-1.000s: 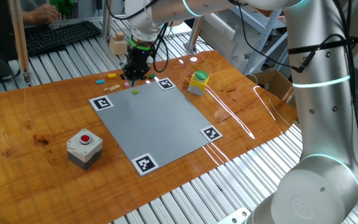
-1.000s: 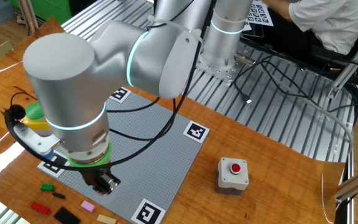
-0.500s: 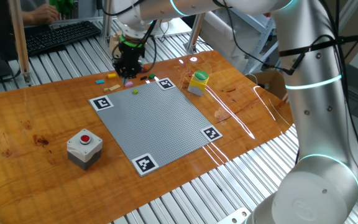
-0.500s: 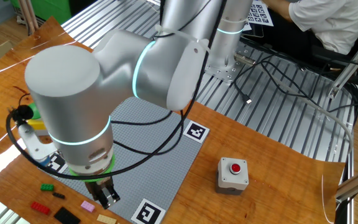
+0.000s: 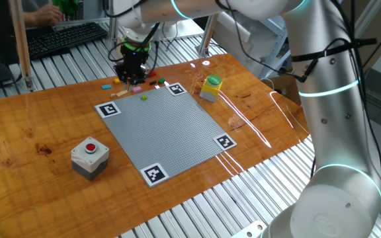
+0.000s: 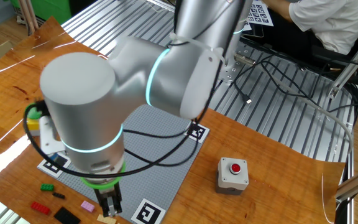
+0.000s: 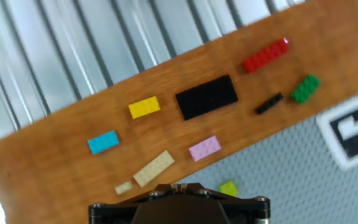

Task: Build with small Lego blocks

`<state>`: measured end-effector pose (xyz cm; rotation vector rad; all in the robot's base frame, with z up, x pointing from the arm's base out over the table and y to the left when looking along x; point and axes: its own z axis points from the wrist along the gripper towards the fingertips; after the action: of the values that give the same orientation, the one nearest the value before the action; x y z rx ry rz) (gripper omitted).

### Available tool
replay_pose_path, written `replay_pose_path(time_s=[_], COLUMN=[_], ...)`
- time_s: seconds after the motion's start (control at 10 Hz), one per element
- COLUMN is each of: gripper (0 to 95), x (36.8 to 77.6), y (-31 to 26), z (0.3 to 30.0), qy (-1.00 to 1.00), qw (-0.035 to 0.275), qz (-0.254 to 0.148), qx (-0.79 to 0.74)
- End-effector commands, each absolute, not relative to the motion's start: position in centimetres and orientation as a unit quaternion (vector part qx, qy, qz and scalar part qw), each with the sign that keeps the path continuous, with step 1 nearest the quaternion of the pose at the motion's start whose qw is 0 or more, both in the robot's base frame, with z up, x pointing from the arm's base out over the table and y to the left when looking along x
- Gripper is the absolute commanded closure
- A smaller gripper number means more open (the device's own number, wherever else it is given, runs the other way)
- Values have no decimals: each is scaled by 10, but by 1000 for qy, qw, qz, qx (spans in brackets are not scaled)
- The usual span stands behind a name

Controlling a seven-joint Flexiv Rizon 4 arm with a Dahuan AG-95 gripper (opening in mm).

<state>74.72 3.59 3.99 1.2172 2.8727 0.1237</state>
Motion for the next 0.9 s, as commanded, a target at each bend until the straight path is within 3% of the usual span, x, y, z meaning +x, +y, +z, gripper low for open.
replay_pose_path(time_s=[0.1, 0.9], gripper=[760, 760], x=[749, 766], y=[56, 66], z=[37, 35], qy=[865, 806], qw=[20, 29], qz=[49, 60], qx=[500, 588])
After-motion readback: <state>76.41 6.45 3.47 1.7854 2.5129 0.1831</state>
